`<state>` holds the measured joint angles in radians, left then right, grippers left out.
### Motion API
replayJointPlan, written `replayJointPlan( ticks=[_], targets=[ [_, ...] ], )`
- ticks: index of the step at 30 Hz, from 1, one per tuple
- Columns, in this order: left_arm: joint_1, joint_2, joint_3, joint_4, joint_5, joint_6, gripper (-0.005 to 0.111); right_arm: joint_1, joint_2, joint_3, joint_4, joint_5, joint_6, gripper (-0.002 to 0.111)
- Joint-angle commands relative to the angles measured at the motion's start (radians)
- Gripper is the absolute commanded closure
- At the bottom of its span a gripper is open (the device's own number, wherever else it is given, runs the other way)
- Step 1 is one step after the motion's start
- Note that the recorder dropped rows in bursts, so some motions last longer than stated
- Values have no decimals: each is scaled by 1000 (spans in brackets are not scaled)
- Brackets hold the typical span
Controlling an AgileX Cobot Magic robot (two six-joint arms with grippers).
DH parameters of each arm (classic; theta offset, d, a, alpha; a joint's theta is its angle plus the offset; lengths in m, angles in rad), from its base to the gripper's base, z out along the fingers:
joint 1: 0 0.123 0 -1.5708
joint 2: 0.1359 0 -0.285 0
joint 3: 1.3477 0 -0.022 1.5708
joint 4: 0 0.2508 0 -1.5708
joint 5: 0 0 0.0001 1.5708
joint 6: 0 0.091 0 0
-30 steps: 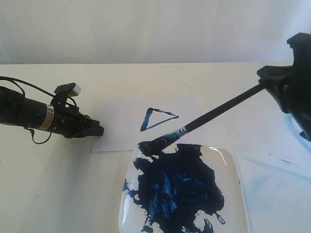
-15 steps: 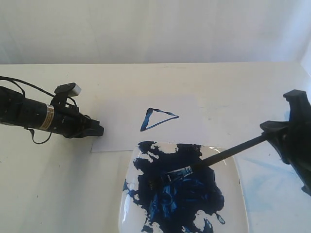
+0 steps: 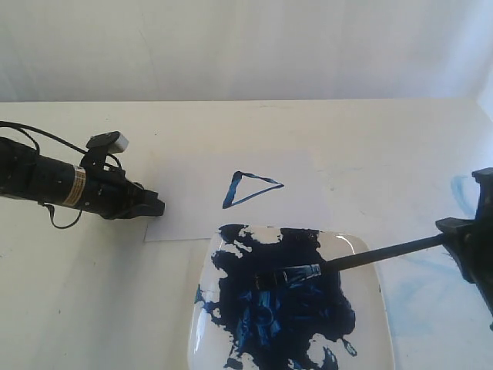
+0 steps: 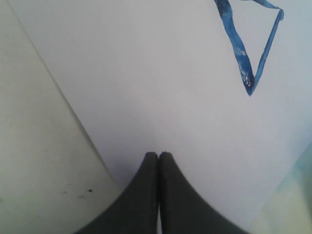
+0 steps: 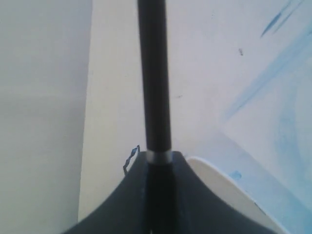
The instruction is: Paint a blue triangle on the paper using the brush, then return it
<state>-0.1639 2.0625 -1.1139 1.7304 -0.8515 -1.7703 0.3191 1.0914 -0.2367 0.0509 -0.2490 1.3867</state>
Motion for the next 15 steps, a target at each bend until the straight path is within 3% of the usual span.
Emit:
replayJointPlan(
  ticks=[1,15],
  targets=[
    [-1,1,-3,14,14,-1,107,-11,90,7,66,-41,-41,108],
    [-1,1,-3,14,14,-1,107,-11,303,7,164,-217,-143,108]
  ],
)
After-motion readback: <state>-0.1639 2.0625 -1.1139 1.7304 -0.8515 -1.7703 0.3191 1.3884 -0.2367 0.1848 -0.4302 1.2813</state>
